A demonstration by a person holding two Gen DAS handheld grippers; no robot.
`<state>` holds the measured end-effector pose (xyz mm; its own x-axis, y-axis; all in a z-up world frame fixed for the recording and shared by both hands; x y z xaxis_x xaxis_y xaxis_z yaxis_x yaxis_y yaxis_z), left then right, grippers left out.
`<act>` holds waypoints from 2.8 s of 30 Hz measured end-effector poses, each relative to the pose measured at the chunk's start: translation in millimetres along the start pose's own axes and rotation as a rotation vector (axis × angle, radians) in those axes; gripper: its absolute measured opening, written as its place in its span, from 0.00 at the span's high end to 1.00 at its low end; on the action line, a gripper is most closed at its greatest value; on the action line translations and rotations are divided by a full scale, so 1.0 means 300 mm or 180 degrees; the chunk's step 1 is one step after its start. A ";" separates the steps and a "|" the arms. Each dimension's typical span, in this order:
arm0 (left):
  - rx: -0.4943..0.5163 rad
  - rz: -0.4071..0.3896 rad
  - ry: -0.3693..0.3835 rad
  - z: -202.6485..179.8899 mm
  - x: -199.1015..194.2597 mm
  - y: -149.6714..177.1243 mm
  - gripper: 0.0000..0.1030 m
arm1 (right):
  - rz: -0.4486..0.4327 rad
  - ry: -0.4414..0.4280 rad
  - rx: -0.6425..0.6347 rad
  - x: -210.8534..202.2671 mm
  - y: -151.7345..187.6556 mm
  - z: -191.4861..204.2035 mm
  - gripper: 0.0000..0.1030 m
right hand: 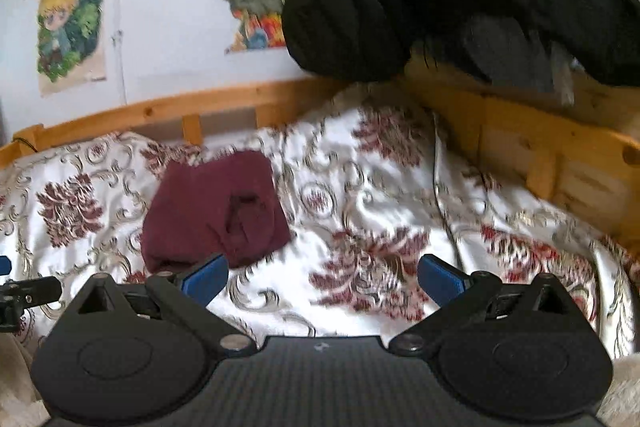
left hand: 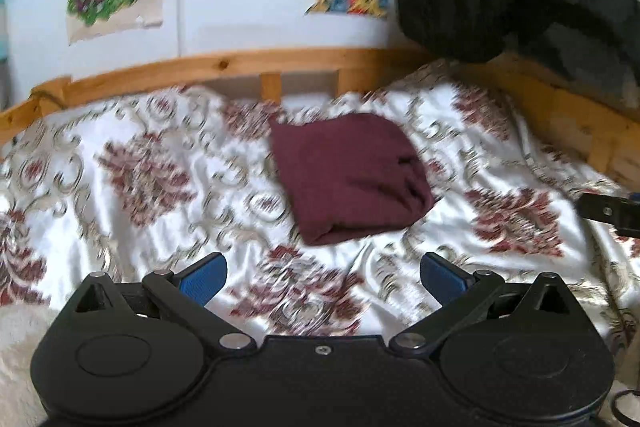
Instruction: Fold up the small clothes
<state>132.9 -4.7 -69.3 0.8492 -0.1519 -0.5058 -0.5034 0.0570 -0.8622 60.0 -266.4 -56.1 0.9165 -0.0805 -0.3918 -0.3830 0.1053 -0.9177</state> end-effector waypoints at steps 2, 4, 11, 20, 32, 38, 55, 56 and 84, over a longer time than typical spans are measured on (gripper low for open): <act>-0.0065 0.0141 -0.0121 0.022 0.026 0.015 0.01 | 0.0105 0.0004 -0.0008 0.017 0.017 0.000 0.00; -0.0128 0.0276 -0.0189 0.041 0.048 0.029 0.01 | 0.0189 -0.0005 -0.0049 0.029 0.031 0.007 0.00; -0.0102 0.0347 -0.0209 0.040 0.058 0.036 0.01 | 0.0277 -0.0030 -0.0150 0.046 0.041 0.029 0.00; -0.0091 0.0356 -0.0206 0.040 0.059 0.036 0.01 | 0.0333 -0.0020 -0.0101 0.051 0.045 0.022 0.00; -0.0079 0.0355 -0.0205 0.039 0.056 0.037 0.01 | 0.0373 -0.0012 -0.0107 0.055 0.051 0.024 0.00; -0.0078 0.0359 -0.0205 0.038 0.056 0.038 0.01 | 0.0395 -0.0012 -0.0112 0.058 0.055 0.023 0.00; -0.0077 0.0362 -0.0210 0.035 0.055 0.038 0.01 | 0.0410 -0.0013 -0.0111 0.061 0.059 0.020 0.00; -0.0076 0.0363 -0.0211 0.036 0.055 0.039 0.01 | 0.0409 -0.0013 -0.0112 0.061 0.058 0.020 0.00; -0.0070 0.0391 -0.0156 0.032 0.053 0.051 0.01 | 0.0467 -0.0005 -0.0088 0.062 0.077 0.021 0.00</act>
<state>140.1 3.1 -90.8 0.7874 -0.0967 -0.6088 -0.6070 0.0505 -0.7931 69.0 -259.3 -84.1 0.8507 -0.0646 -0.5217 -0.5158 0.0885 -0.8521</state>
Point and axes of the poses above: each gripper's, at about its wrist camera, not at the fingertips, and x roughly the way its jaws point, z to its left, y to its underside, the point moved 9 cm from there along x, roughly the way its jaws point, and after that the axes turned 1 degree about -x, right-handed, at the moved point
